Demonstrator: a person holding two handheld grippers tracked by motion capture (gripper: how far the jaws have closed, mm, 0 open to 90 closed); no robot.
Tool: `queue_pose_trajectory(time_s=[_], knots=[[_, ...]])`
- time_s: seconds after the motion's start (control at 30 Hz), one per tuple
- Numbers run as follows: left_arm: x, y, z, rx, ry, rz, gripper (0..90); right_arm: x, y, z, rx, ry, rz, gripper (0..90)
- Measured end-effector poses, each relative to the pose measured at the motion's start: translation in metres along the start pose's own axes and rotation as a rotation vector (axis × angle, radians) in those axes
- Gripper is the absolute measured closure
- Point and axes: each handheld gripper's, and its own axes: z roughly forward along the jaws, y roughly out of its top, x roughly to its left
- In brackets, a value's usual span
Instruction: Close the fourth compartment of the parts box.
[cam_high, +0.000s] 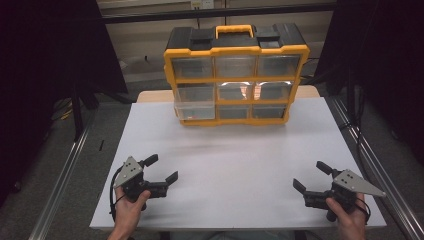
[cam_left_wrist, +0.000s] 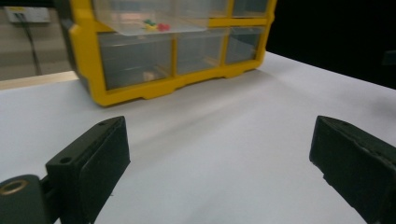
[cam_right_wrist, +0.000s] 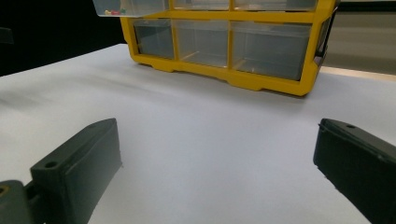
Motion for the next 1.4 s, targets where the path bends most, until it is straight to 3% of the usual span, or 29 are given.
queue_pose_trajectory(time_s=[0.13,0.2,0.23,0.27,0.43,0.6,0.83,0.87,0.9,0.97,1.03,1.1,1.3,1.37,1.4], knots=[[-0.005,0.004,0.004,-0.007,-0.031,0.010,4.8,0.000,0.000,0.000,0.001,0.003,0.004,0.5],[-0.008,0.006,0.006,-0.003,-0.033,0.035,4.6,0.000,0.000,0.001,0.000,0.006,-0.002,0.5],[-0.009,0.006,0.007,-0.009,-0.054,0.035,4.5,0.000,0.000,0.001,0.000,0.006,-0.003,0.5],[-0.008,0.007,0.008,-0.006,-0.064,0.069,3.9,0.000,0.000,0.001,0.000,0.007,-0.005,0.5],[-0.014,0.012,0.013,-0.017,-0.086,0.075,3.5,0.001,0.000,0.001,0.002,0.010,-0.004,0.5],[-0.018,0.017,0.016,-0.061,-0.094,0.065,3.7,0.000,0.000,0.000,0.001,0.008,-0.001,0.5],[-0.021,0.022,0.020,-0.095,-0.130,0.070,11.4,0.000,0.000,0.001,0.000,0.010,-0.005,0.5],[-0.022,0.021,0.022,-0.101,-0.141,0.053,13.7,0.000,0.000,0.001,0.000,0.010,-0.004,0.5],[-0.021,0.021,0.021,-0.080,-0.139,0.081,15.8,0.000,0.000,0.001,0.001,0.010,-0.003,0.5],[-0.024,0.019,0.022,-0.098,-0.132,0.081,21.7,0.001,0.000,0.000,0.001,0.007,0.001,0.5],[-0.025,0.019,0.022,-0.081,-0.147,0.095,30.8,0.000,0.000,0.000,0.001,0.011,-0.001,0.5],[-0.028,0.018,0.024,-0.105,-0.150,0.085,36.5,0.000,0.000,0.000,0.001,0.014,-0.003,0.5],[-0.026,0.022,0.028,-0.125,-0.160,0.112,56.0,0.000,0.000,0.001,-0.001,0.009,-0.004,0.5],[-0.028,0.023,0.029,-0.134,-0.155,0.092,61.1,0.001,0.000,0.001,0.000,0.010,-0.004,0.5],[-0.027,0.024,0.030,-0.137,-0.168,0.109,65.0,0.001,0.000,0.001,0.001,0.011,-0.002,0.5]])
